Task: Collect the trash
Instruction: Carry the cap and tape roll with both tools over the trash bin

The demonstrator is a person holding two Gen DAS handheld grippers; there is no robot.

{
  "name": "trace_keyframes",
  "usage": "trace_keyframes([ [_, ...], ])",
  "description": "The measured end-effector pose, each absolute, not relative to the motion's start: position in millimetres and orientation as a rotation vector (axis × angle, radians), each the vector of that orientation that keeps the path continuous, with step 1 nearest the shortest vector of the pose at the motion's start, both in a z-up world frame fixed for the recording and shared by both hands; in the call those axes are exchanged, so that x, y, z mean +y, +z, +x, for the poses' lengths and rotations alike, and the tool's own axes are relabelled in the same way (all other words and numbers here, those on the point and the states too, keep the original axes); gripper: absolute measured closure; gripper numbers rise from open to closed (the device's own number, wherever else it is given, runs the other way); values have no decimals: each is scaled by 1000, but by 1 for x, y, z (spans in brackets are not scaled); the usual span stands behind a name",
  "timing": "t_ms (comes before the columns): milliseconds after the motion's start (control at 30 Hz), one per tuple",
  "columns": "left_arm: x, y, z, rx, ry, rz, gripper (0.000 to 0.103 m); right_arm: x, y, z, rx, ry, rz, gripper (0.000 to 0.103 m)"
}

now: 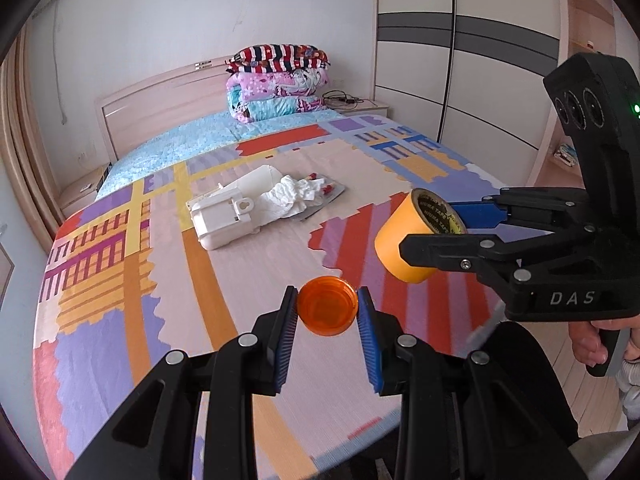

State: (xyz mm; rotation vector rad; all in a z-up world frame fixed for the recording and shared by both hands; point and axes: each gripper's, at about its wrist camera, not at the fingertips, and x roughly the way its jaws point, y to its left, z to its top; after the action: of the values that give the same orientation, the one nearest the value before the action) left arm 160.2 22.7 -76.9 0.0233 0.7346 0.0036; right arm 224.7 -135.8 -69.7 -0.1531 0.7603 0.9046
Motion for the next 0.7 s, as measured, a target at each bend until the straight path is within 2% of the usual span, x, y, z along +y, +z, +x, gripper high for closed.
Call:
trace_keyframes([
  [300, 0, -77, 109, 709, -50, -45, 74, -161, -72, 183, 731, 925, -189, 56],
  [700, -19, -122, 56, 823, -72, -78, 74, -185, -104, 138, 808, 998, -184, 56],
])
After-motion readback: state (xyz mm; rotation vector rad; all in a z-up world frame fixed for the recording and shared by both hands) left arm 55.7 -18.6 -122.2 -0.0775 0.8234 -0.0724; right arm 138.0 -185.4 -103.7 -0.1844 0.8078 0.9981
